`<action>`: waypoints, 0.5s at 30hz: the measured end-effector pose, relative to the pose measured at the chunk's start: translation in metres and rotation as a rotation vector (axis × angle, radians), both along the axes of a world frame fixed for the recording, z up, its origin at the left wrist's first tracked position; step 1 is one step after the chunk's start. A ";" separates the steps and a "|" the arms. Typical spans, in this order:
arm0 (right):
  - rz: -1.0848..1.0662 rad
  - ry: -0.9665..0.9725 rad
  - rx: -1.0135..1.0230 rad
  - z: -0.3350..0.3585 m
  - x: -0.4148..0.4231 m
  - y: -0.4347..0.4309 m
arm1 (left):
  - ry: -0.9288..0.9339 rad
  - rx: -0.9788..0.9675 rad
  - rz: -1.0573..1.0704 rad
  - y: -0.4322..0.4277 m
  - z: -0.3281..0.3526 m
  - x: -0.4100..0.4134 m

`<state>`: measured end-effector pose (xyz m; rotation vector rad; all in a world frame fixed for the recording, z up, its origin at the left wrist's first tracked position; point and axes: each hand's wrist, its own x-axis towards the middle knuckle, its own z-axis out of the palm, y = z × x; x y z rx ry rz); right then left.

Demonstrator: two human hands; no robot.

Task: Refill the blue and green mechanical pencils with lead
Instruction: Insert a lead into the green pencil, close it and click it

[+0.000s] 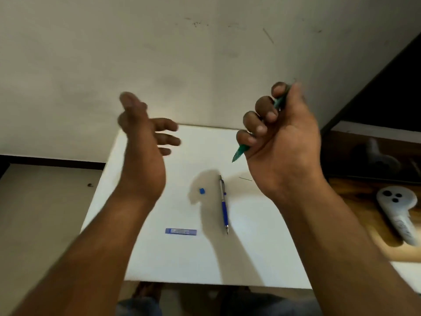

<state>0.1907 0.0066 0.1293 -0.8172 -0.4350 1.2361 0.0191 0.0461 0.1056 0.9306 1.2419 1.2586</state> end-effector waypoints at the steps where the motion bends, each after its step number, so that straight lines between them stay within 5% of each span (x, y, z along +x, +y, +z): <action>1: -0.025 0.071 -0.027 0.001 0.005 0.000 | 0.024 0.014 0.098 0.004 0.000 -0.002; 4: -0.061 0.160 -0.071 0.003 0.012 -0.002 | 0.087 0.034 0.215 0.000 -0.003 -0.003; 15: -0.023 0.192 -0.073 0.022 0.010 -0.008 | 0.158 -0.009 0.126 -0.011 0.001 0.010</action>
